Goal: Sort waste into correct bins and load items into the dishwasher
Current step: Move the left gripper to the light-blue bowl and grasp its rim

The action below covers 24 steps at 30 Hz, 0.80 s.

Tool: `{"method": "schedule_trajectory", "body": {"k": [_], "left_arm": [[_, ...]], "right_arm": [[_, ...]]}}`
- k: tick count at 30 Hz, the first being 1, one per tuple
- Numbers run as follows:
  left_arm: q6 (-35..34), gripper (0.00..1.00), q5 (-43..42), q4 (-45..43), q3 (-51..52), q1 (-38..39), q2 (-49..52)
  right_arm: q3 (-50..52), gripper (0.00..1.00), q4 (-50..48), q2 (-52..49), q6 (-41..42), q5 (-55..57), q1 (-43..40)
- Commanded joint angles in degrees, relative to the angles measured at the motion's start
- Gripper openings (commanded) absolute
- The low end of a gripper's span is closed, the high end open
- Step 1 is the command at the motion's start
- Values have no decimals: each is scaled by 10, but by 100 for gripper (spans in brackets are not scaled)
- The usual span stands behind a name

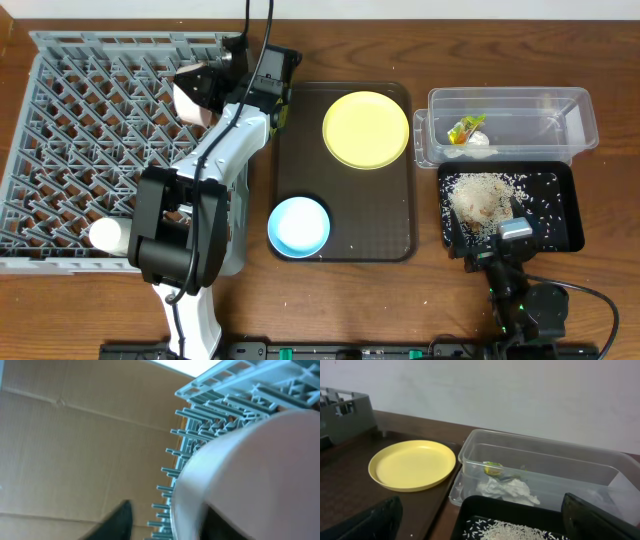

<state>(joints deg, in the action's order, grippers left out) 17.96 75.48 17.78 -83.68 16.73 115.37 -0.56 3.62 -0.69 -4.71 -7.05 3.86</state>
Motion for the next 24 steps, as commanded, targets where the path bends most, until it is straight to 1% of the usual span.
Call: {"method": "schedule_trajectory", "body": {"k": [1,4,6,9,11,13,14,15,17,18,21,23,24], "left_arm": [[-2,51,20,3,2,14,8],[-10,53,21,15,2,39,3],[-45,54,7,35,2,56,-5],[-124,54,-111,109,2,75,-34],[-190,54,-210,156,2,78,-61],[-237,54,-304,193,2,78,-90],[-262,54,-378,221,2,78,-116],[-272,54,-416,235,2,78,-132],[-290,54,-528,268,2,79,-171],[-308,54,-621,298,2,76,-205],[-348,53,-711,340,2,67,-240],[-367,53,-748,381,2,61,-246],[-372,53,-750,398,2,58,-246]], "right_arm": [[2,99,0,3,-5,1,-5],[2,99,0,3,-5,1,-5],[2,99,0,3,-5,1,-5],[2,99,0,3,-5,1,-5],[2,99,0,3,-5,1,-5],[2,99,0,3,-5,1,-5],[2,99,0,3,-5,1,-5],[2,99,0,3,-5,1,-5],[2,99,0,3,-5,1,-5],[2,99,0,3,-5,1,-5],[2,99,0,3,-5,1,-5],[2,99,0,3,-5,1,-5],[2,99,0,3,-5,1,-5]]}}
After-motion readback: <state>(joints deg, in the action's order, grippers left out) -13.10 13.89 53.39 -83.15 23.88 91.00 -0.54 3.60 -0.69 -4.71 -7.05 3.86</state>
